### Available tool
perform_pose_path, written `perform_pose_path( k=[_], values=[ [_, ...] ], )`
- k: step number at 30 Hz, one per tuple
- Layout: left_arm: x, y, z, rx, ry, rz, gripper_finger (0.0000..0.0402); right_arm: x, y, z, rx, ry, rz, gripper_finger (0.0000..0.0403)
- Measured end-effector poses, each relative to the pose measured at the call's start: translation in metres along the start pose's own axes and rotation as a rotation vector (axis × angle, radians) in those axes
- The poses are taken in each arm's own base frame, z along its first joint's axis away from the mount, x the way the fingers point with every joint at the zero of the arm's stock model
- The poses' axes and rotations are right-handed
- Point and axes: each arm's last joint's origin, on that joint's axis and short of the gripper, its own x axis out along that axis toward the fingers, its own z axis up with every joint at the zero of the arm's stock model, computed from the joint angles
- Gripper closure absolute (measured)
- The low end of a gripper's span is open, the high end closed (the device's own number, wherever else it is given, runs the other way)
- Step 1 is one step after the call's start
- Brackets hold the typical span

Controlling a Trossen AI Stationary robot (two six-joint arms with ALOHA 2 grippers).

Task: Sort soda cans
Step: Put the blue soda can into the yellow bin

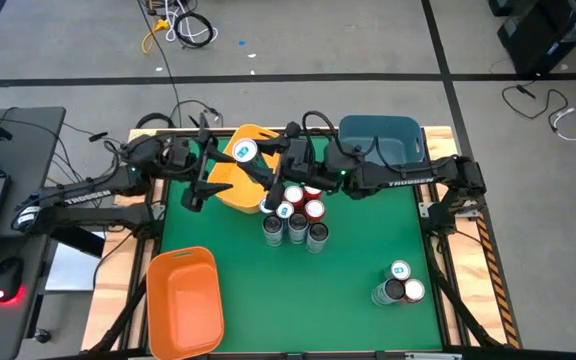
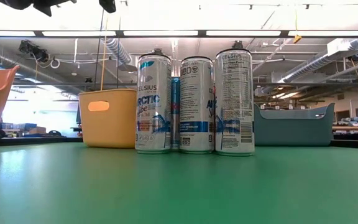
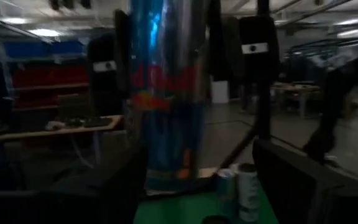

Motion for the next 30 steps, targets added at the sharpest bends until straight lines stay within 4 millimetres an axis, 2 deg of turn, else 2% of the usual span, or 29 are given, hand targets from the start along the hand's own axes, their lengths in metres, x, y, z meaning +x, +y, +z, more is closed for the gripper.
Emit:
perform_pose_path(
  k=[8, 15, 23, 30],
  values=[
    [0.011, 0.003, -0.003, 0.009, 0.030, 0.090, 0.0067, -0.001, 0.000, -0.006, 0.046, 0.007, 0.001, 0.0171],
    [0.034, 0.009, 0.003, -0.083, 0.047, -0.002, 0.0046, -0.001, 0.000, -0.007, 0.043, 0.017, 0.001, 0.0170],
    [0.060, 0.013, 0.000, -0.112, 0.073, -0.070, 0.0041, -0.001, 0.000, -0.009, 0.022, 0.042, -0.003, 0.0170],
    [0.067, 0.017, 0.009, -0.102, 0.055, -0.051, 0.0045, -0.001, -0.001, -0.011, -0.002, 0.060, -0.018, 0.0170]
  ],
)
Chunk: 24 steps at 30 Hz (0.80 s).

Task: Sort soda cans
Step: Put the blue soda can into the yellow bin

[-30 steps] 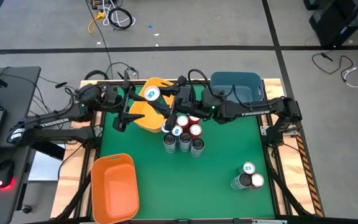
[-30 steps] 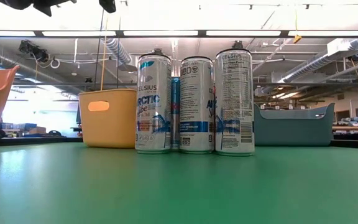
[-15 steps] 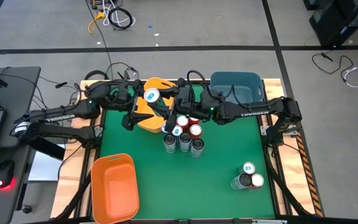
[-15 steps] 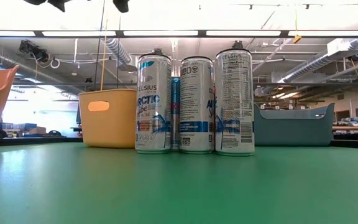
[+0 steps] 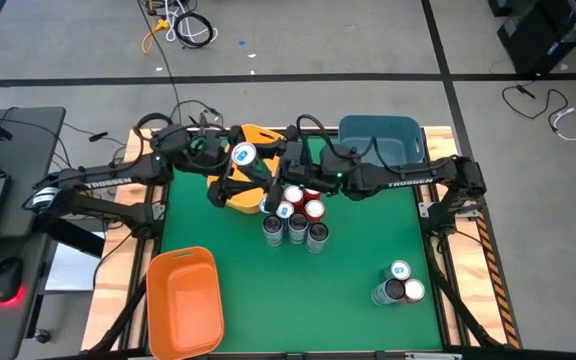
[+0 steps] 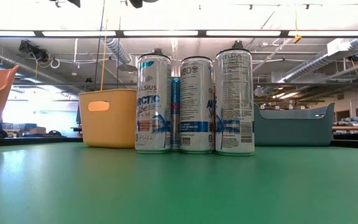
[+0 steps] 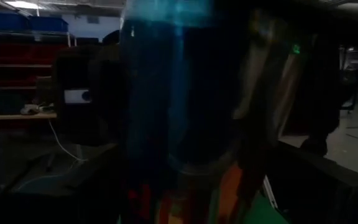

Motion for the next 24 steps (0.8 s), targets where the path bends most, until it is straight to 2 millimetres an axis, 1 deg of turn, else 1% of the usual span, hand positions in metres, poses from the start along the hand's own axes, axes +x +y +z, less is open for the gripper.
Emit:
perform_pose_path(
  k=[2, 5, 7, 11, 12, 15, 19, 24],
  values=[
    [0.000, 0.001, 0.001, 0.001, -0.001, 0.014, 0.0054, 0.000, -0.001, -0.001, -0.006, 0.012, -0.018, 0.0169],
    [-0.001, 0.004, 0.003, 0.004, 0.000, 0.031, 0.0082, 0.000, -0.001, -0.001, -0.008, 0.017, -0.021, 0.0169],
    [-0.002, 0.006, 0.003, 0.010, 0.001, 0.044, 0.0109, 0.000, -0.002, -0.002, -0.017, 0.021, -0.022, 0.0169],
    [-0.003, 0.012, 0.002, 0.040, 0.011, 0.059, 0.0177, 0.001, -0.006, -0.003, -0.029, 0.032, -0.034, 0.0164],
    [-0.004, 0.014, 0.002, 0.040, 0.013, 0.056, 0.0186, 0.001, -0.008, -0.003, -0.028, 0.039, -0.037, 0.0161],
    [-0.007, 0.019, -0.001, 0.021, 0.043, 0.046, 0.0186, 0.002, -0.015, -0.007, -0.017, 0.079, -0.051, 0.0144],
    [-0.012, 0.026, -0.006, 0.010, 0.100, 0.081, 0.0186, 0.003, -0.030, -0.013, -0.026, 0.154, -0.088, 0.0114],
    [-0.020, 0.039, -0.009, 0.006, 0.138, 0.148, 0.0186, 0.000, -0.050, -0.008, -0.074, 0.201, -0.129, 0.0085]
  ],
)
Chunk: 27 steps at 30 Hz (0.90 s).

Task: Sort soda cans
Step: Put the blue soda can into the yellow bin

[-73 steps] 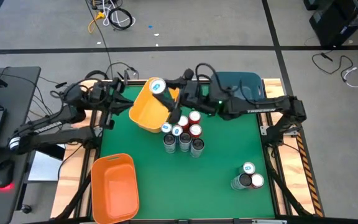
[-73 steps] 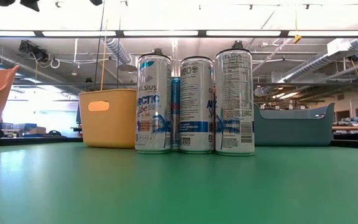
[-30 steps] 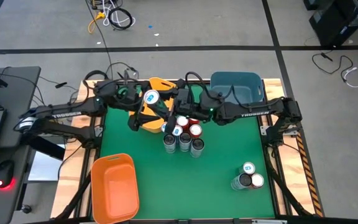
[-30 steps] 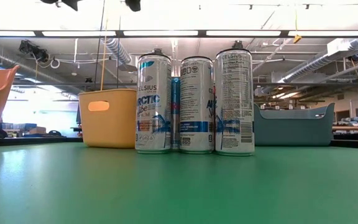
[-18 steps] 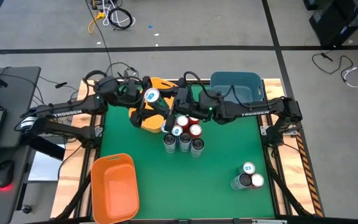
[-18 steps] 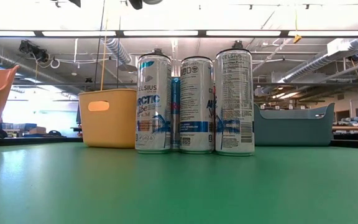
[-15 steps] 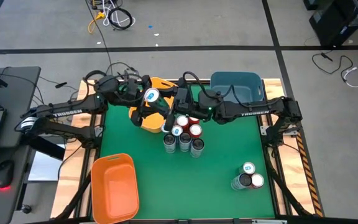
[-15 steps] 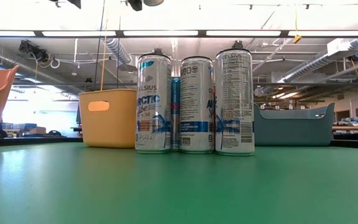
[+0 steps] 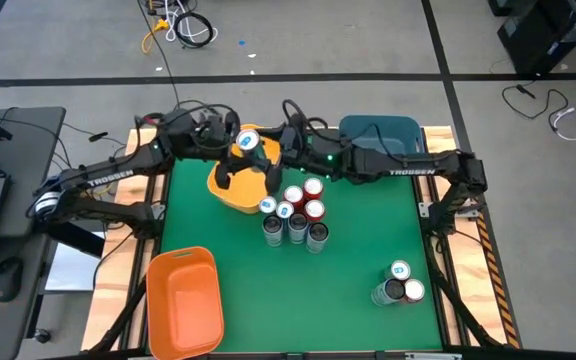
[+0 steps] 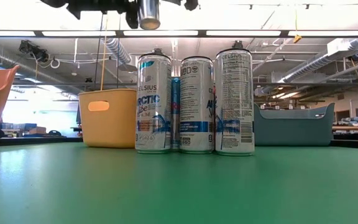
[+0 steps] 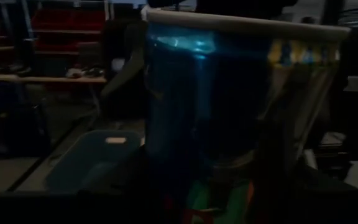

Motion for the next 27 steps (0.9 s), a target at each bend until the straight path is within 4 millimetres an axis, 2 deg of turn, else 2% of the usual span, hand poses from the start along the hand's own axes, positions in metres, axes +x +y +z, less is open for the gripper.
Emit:
perform_pose_path(
  k=[4, 11, 18, 27],
  values=[
    [-0.006, 0.011, -0.003, 0.023, 0.030, 0.056, 0.0186, -0.001, -0.014, 0.005, -0.047, 0.033, -0.016, 0.0072],
    [-0.015, 0.023, -0.012, 0.050, 0.121, 0.091, 0.0186, -0.006, -0.022, 0.036, -0.087, 0.065, -0.027, 0.0068],
    [-0.016, 0.024, -0.014, 0.107, 0.147, 0.093, 0.0186, -0.004, -0.020, 0.033, -0.058, 0.087, 0.079, 0.0066],
    [-0.016, 0.021, -0.003, 0.111, 0.139, 0.039, 0.0186, 0.000, -0.019, 0.026, -0.099, 0.098, 0.116, 0.0056]
  ],
)
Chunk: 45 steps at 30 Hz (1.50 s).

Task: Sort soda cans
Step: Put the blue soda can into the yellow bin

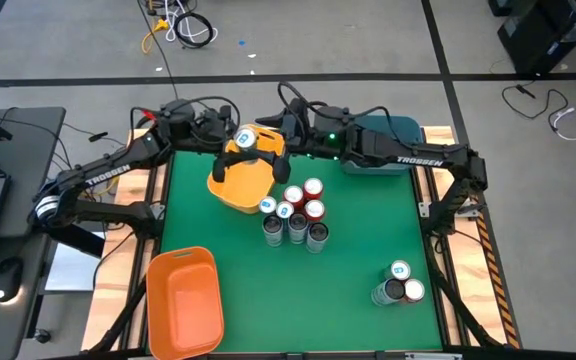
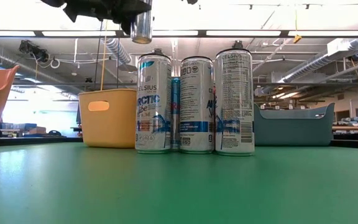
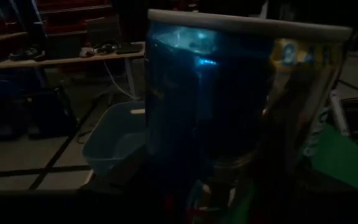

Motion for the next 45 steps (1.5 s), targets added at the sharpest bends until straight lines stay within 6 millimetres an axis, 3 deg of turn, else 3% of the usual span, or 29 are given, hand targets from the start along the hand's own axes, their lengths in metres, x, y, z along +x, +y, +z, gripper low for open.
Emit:
perform_pose_path(
  k=[9, 18, 26, 30, 37, 45],
  values=[
    [0.003, -0.001, 0.001, -0.049, -0.003, -0.045, 0.0186, 0.024, 0.005, -0.017, -0.036, -0.025, 0.030, 0.0061],
    [0.004, -0.002, -0.002, -0.055, 0.022, -0.058, 0.0186, 0.023, 0.006, -0.012, -0.031, -0.077, 0.073, 0.0119],
    [0.004, -0.003, -0.003, -0.058, 0.031, -0.072, 0.0186, 0.044, 0.004, -0.037, 0.037, -0.018, 0.078, 0.0145],
    [0.005, -0.005, -0.004, -0.056, 0.034, -0.079, 0.0186, 0.045, 0.004, -0.036, 0.030, -0.034, 0.077, 0.0144],
    [0.005, -0.005, -0.003, -0.048, 0.030, -0.079, 0.0186, 0.044, 0.006, -0.031, 0.019, -0.083, 0.081, 0.0181],
    [0.005, -0.005, -0.005, -0.027, 0.051, -0.060, 0.0186, 0.044, 0.006, -0.032, 0.012, -0.082, 0.038, 0.0181]
  ],
)
